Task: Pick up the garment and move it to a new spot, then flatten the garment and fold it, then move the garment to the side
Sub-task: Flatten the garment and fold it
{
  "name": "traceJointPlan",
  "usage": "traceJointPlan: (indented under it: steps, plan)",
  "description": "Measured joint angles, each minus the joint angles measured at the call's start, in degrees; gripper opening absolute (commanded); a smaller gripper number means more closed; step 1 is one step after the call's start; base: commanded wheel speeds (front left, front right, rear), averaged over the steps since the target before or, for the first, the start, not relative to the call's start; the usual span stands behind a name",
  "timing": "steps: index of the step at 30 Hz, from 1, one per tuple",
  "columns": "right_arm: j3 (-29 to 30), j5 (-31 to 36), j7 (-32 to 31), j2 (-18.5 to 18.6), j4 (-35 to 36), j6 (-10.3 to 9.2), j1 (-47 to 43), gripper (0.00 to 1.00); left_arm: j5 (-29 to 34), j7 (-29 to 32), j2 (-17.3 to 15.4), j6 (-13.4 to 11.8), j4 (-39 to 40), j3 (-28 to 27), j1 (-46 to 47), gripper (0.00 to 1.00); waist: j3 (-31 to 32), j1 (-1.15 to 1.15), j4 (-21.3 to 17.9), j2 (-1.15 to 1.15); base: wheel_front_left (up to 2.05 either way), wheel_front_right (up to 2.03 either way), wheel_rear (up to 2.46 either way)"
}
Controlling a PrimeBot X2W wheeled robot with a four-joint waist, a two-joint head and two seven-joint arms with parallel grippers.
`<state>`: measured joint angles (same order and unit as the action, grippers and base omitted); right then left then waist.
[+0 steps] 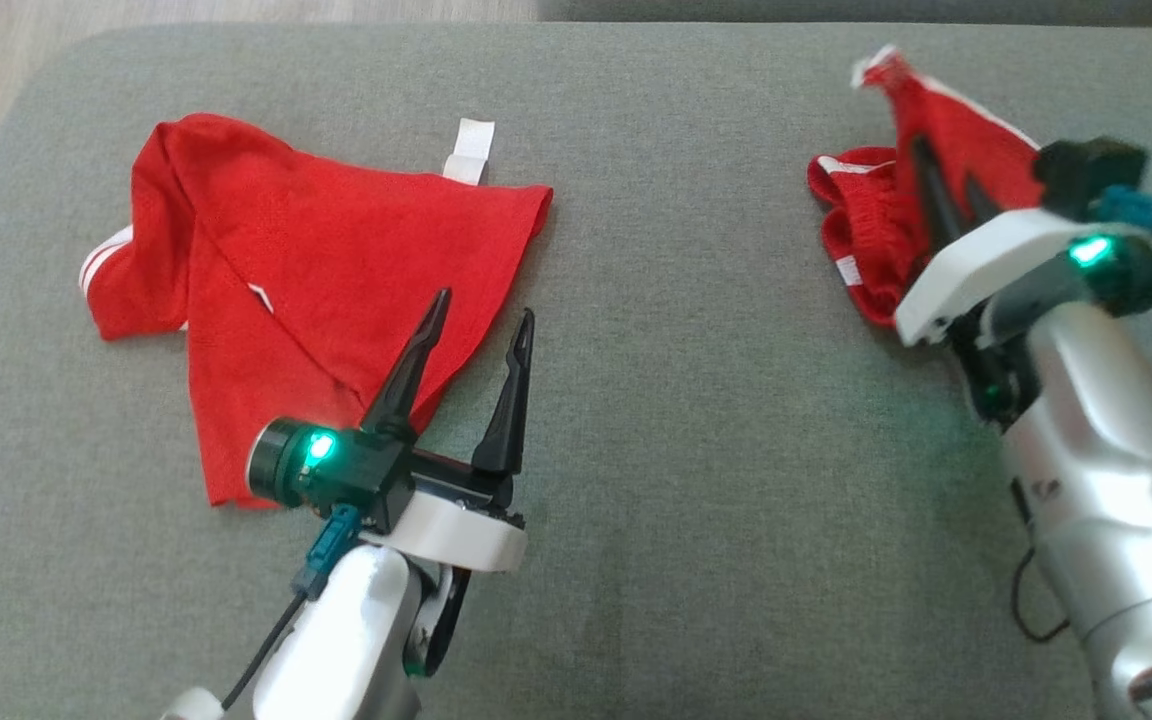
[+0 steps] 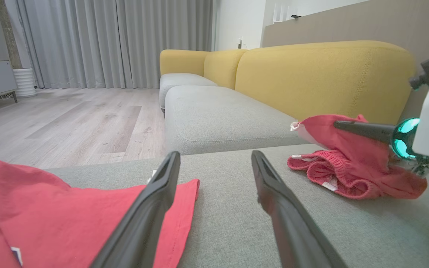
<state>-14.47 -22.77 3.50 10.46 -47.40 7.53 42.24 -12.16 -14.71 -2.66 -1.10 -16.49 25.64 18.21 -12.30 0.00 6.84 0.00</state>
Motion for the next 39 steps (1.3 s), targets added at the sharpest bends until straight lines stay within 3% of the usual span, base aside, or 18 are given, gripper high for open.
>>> traceJointPlan:
  steps: [11, 12, 13, 17, 20, 25, 31, 33, 35, 39]
  plan:
    - [-9.5, 0.1, -0.5, -2.0, -2.5, 0.00, -3.8, 0.00, -0.5, 0.0, 0.0, -0.5, 0.0, 0.0, -1.1, 1.00, 0.6, 0.00, -1.1, 0.00, 0.00, 0.00, 0.00]
    - [-10.5, 0.2, -0.5, -2.3, -2.9, 0.00, -4.1, 0.12, -0.5, 0.0, 0.0, -0.5, 0.0, 0.0, -1.1, 1.00, 0.7, 0.00, -1.3, 0.00, 0.00, 0.00, 0.00]
    - [-11.3, 0.1, -0.4, -2.7, -3.2, 0.00, -4.4, 1.00, -0.5, 0.0, 0.0, -0.5, 0.0, 0.0, -1.1, 1.00, 0.8, 0.00, -1.6, 0.00, 0.00, 0.00, 0.00]
    - [-14.1, -0.5, 1.4, -3.7, -3.3, 0.00, -5.5, 1.00, -0.5, 0.0, -0.1, -0.4, -0.1, -0.5, -1.1, 1.00, 1.5, 0.00, -3.1, 0.00, 0.00, 0.00, 0.00]
    - [-12.8, -1.9, 4.0, -3.4, -2.0, 0.00, -5.4, 1.00, -0.5, 0.0, -0.1, -0.4, 0.0, -1.4, -1.1, 1.00, 2.2, 0.00, -4.5, 0.00, 0.00, 0.00, 0.00]
    - [-6.5, -2.8, 8.2, 1.2, 1.5, 0.00, -5.4, 1.00, -0.5, 0.0, -0.1, -0.4, 0.9, -3.0, -1.1, 1.00, 3.6, 0.00, -7.2, 0.00, 0.00, 0.00, 0.00]
    - [5.0, 2.9, 10.6, 5.3, 7.7, 0.00, -8.7, 1.00, -0.5, 0.0, -0.1, -0.5, 2.1, -4.5, -1.1, 1.00, 4.9, 0.00, -10.2, 0.00, 0.00, 0.00, 0.00]
    - [11.2, 6.3, 10.7, 3.9, 12.4, 0.00, -14.6, 1.00, -0.5, 0.0, -0.1, -0.5, 2.4, -5.0, -1.7, 1.00, 5.3, 0.00, -11.3, 0.00, 0.00, 0.00, 0.00]
    - [13.2, 7.5, 10.7, 3.0, 14.3, 0.00, -17.0, 1.00, -0.5, 0.0, -0.1, -0.5, 2.5, -5.0, -2.1, 1.00, 5.5, 0.00, -11.5, 0.00, 0.00, 0.00, 0.00]
    - [19.1, 12.9, 10.9, -3.3, 23.4, 0.00, -26.6, 1.00, -0.6, 0.0, 0.0, -0.5, 2.5, -5.4, -4.6, 1.00, 5.6, 0.00, -12.3, 0.00, 0.00, 0.00, 0.00]
